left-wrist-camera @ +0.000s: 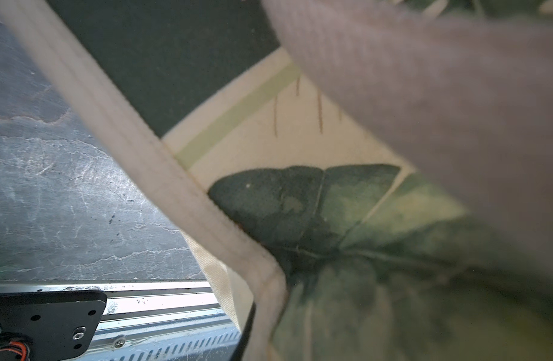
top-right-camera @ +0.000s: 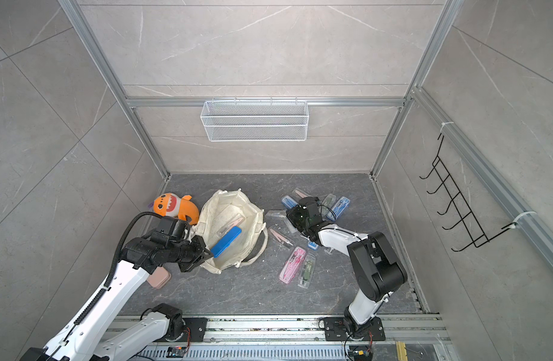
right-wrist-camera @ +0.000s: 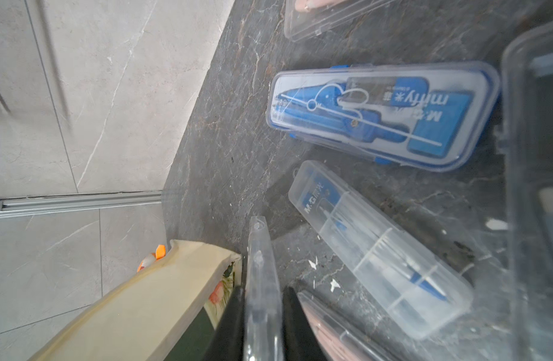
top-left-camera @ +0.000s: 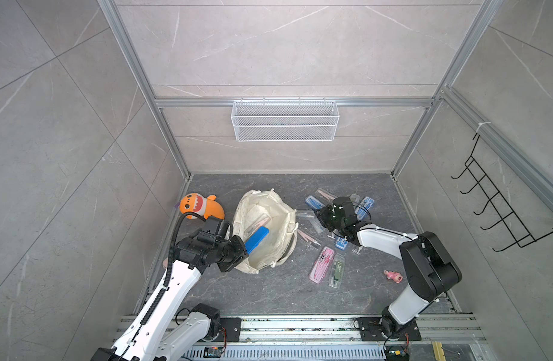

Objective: Take out the compass set from the canvas bag
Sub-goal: Place the compass set at the center of the board, then pick up the compass set from the canvas bag.

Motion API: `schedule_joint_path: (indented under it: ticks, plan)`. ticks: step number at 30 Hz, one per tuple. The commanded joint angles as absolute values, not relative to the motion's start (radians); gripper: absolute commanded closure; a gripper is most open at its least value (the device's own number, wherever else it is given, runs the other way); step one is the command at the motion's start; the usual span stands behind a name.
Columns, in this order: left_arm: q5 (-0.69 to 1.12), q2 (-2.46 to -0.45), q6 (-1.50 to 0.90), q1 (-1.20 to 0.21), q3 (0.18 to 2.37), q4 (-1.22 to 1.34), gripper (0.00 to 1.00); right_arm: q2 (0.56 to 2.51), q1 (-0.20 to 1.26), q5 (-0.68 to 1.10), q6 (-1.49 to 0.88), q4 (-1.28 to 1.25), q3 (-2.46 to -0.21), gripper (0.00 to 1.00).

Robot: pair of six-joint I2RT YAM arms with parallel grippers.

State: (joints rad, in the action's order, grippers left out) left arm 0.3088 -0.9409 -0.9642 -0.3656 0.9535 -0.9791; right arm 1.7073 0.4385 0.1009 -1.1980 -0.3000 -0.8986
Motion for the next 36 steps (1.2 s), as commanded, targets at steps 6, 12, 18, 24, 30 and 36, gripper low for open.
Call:
schedule_joint_path:
  ticks: [6,12,18,24,30,36]
  plan:
    - [0.367,-0.911,-0.958,-0.363,0.917,-0.941,1.00,1.734,0.471,0.064,-1.234,-0.367,-0.815,0.72]
    - [0.379,-0.884,-0.964,-0.364,0.883,-0.943,1.00,1.650,0.480,0.074,-1.194,-0.313,-0.761,0.51]
    - [0.394,-0.845,-0.985,-0.377,0.832,-0.946,1.00,1.452,0.491,0.082,-1.089,-0.133,-0.759,0.48]
    - [0.375,-0.828,-1.013,-0.416,0.805,-0.947,1.00,1.221,0.666,0.004,-0.880,0.165,-0.903,0.51]
    - [0.334,-0.824,-1.046,-0.461,0.802,-0.946,1.00,1.219,0.985,-0.115,-0.785,0.375,-1.071,0.54]
    - [0.304,-0.821,-1.070,-0.491,0.810,-0.946,1.00,1.400,1.152,-0.151,-0.990,0.393,-1.145,0.62]
